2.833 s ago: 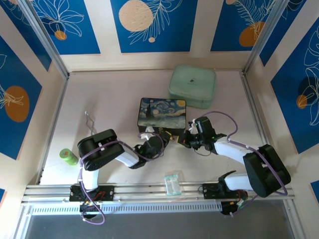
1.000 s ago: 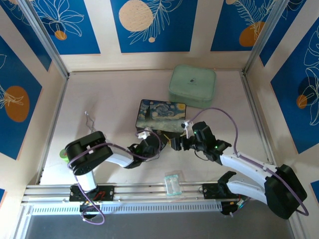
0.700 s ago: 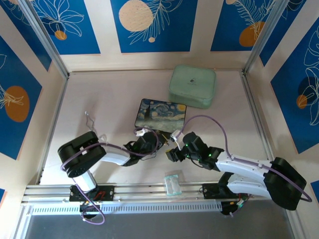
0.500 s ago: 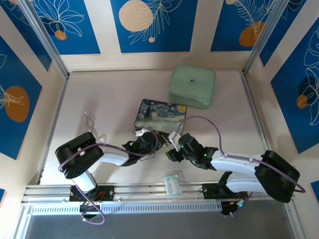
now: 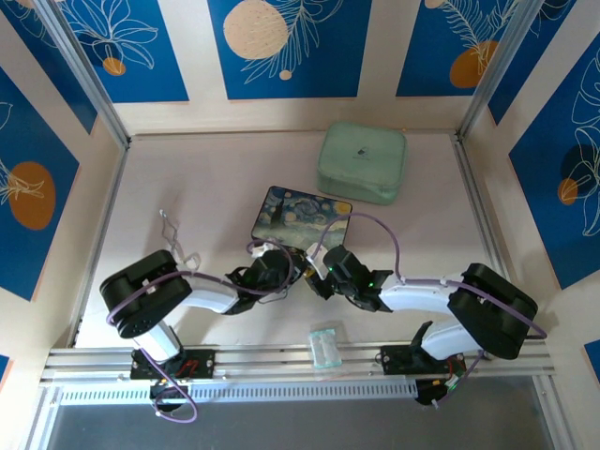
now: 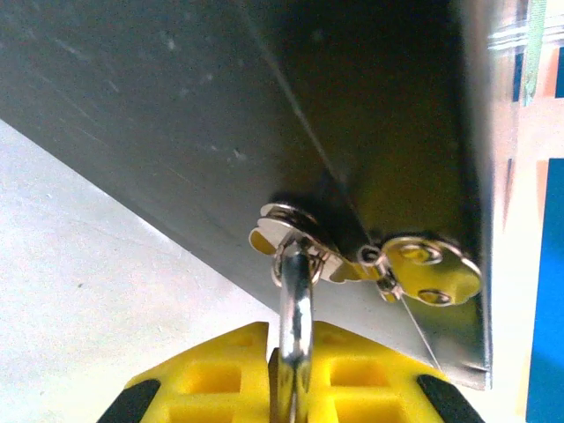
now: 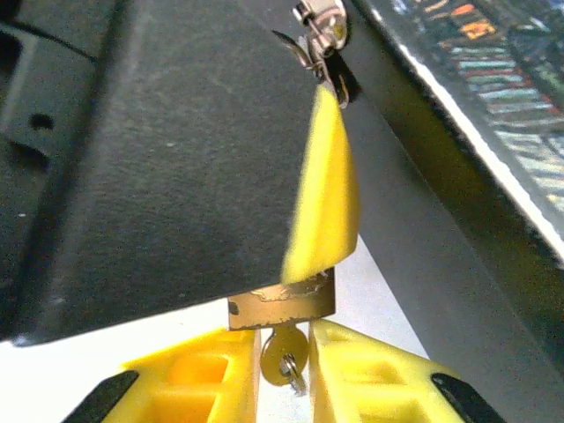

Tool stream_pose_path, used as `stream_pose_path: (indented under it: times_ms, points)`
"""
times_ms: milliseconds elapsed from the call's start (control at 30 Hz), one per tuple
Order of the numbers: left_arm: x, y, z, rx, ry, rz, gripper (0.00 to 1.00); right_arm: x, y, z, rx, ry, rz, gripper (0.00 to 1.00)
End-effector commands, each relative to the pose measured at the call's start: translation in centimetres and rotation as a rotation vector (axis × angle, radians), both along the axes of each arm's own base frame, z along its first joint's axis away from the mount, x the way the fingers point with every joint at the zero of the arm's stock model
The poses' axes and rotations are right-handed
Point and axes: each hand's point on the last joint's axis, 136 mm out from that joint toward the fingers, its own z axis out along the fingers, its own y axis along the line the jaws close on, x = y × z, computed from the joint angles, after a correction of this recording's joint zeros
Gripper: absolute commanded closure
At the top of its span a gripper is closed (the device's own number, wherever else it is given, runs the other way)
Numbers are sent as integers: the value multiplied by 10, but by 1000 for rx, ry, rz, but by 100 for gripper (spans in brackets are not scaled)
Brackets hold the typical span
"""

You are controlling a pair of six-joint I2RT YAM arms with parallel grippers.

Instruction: Unlock a padlock with a key

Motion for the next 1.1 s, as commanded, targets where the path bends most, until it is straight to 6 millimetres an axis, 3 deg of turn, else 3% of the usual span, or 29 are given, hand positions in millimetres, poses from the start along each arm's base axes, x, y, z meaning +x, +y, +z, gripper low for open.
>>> stream_pose_path:
  times_ms: [0,267,533,767,1067]
  points:
    - [-8,-3,9,-30,-9,-44,100,11,9,17,112,10,0,82]
    - [-13,5,10,-50,-19,-39,100,15,-1,15,275,240,-37,82]
    - [-16,9,12,-67,-24,-37,100,27,-15,7,296,322,-140,81]
    - [-18,12,11,-71,-22,-36,100,34,-24,2,361,428,-205,74]
    - [-17,9,8,-81,-14,-38,100,34,-21,-9,378,512,-238,63]
